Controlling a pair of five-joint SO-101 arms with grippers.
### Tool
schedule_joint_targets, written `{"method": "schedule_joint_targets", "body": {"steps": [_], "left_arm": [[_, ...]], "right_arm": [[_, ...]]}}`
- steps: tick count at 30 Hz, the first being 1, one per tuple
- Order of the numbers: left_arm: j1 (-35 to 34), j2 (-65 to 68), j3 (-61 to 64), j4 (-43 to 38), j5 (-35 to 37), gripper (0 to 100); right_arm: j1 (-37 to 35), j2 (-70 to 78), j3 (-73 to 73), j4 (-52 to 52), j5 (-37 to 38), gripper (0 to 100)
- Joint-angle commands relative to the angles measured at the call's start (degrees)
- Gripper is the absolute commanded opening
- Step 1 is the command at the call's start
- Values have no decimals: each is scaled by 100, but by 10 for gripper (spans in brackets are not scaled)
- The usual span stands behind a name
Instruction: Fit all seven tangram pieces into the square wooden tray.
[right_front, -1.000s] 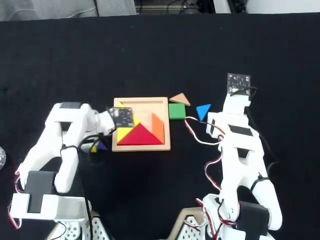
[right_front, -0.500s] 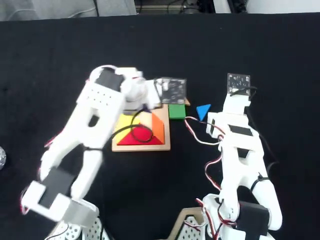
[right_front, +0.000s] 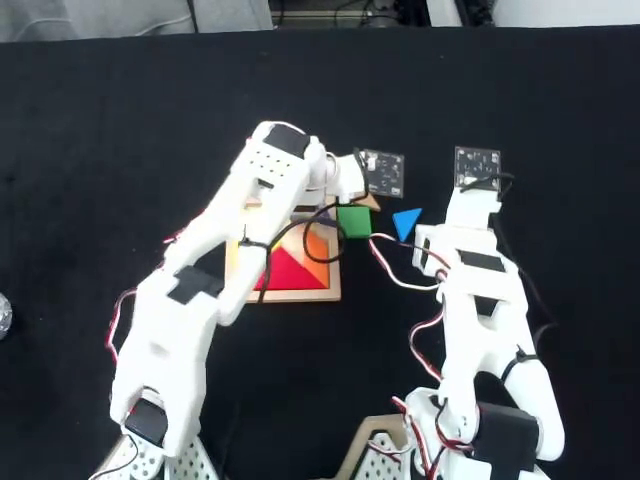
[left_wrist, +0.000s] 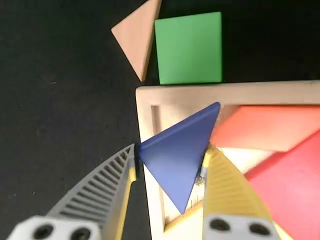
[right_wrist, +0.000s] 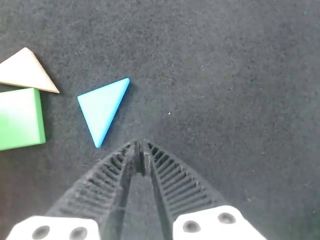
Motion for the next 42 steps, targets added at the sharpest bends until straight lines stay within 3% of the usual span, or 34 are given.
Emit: {"method": "schedule_joint_targets", "body": {"steps": [1,9,15,26,28,33,38,42], "left_arm": [[75,176,-664,35,53,113],[66,229,-734,378,9,120],[13,229,-743,545,53,244],[4,220,-1253,615,176,245],[31,149,-1481,993,571,248],[207,-642,-3187,2927,1398,245],[-180,-1785,-4224,2936,2980,245],[-1103,-2760,-3899,2945,4255,245]], "right_arm": [[-62,-224,-57,-88,70,14],[-62,-242,-57,-70,70,15],[-70,-242,-57,-70,70,15],[-62,-233,-57,-70,70,15],[-62,-242,-57,-70,70,15],[-53,-242,-57,-70,70,13],[-53,-242,-40,-70,70,12],[-62,-242,-110,0,220,12]]}}
